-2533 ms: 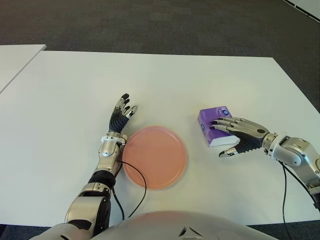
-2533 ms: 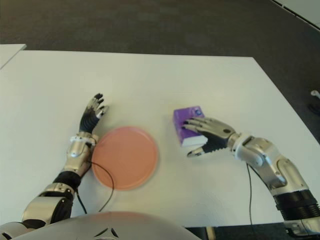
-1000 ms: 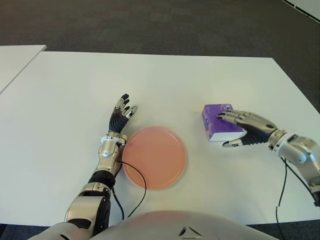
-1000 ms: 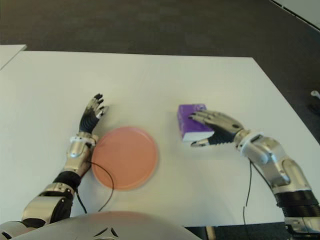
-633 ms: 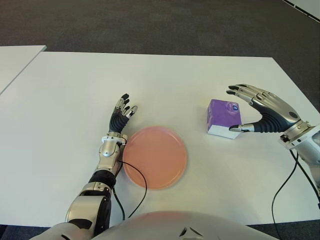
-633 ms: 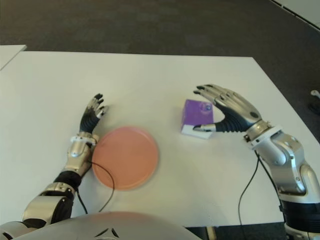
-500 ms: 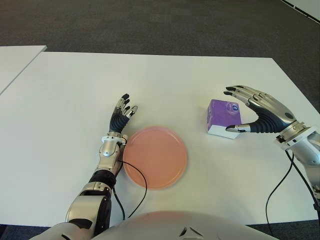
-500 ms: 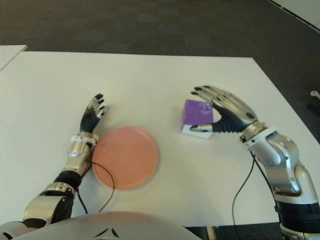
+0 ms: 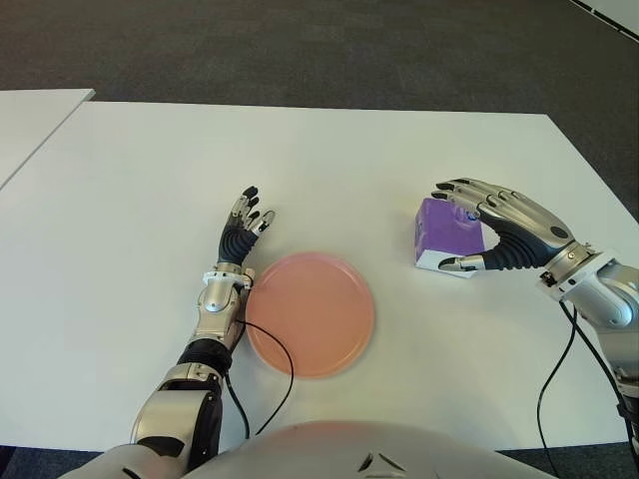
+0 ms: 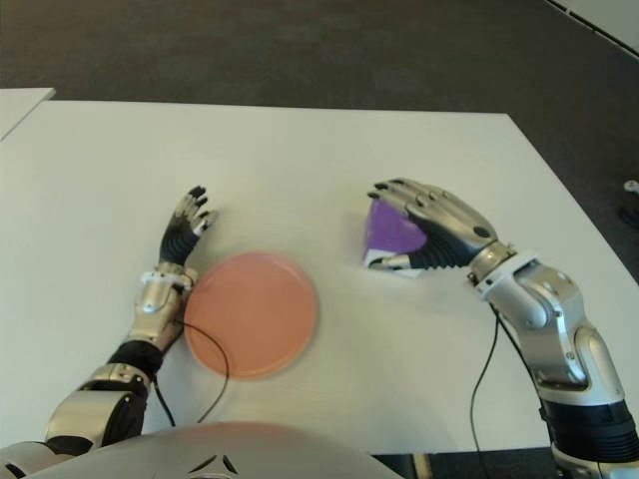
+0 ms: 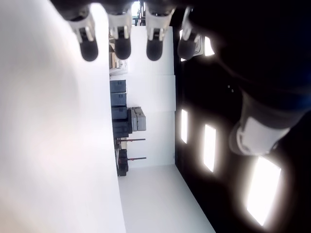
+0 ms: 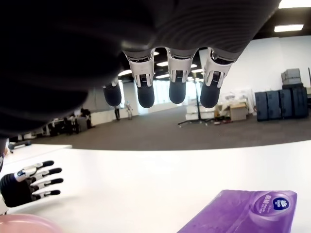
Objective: Put the tissue paper into the plate.
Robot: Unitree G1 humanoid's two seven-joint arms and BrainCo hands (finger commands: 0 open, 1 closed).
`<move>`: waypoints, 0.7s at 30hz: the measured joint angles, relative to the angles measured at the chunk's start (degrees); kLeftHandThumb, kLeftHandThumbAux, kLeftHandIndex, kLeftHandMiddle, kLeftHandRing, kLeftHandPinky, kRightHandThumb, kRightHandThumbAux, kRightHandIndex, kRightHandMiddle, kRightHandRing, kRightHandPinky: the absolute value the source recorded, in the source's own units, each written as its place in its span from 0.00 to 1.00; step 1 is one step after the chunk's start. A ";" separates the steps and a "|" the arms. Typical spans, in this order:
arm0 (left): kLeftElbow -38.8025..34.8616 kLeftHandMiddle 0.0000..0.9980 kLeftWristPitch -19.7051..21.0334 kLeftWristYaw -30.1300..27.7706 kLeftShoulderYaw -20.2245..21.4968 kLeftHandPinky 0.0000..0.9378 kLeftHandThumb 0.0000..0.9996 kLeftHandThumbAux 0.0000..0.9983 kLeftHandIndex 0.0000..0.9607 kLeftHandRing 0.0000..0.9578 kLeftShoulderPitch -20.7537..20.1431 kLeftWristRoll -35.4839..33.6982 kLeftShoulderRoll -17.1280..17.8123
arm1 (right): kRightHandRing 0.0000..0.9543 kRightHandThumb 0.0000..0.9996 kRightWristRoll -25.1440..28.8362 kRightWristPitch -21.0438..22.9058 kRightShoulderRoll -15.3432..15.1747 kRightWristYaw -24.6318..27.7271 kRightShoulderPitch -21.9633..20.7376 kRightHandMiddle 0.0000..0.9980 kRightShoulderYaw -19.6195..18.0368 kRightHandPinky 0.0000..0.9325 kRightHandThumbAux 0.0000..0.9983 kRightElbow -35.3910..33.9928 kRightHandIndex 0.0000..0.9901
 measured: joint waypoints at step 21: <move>0.03 0.00 -0.08 0.00 0.03 0.00 0.00 0.57 0.00 0.00 0.10 0.00 0.07 | 0.00 0.17 0.47 1.15 -0.34 5.16 0.23 0.00 0.89 0.00 0.32 -0.45 0.00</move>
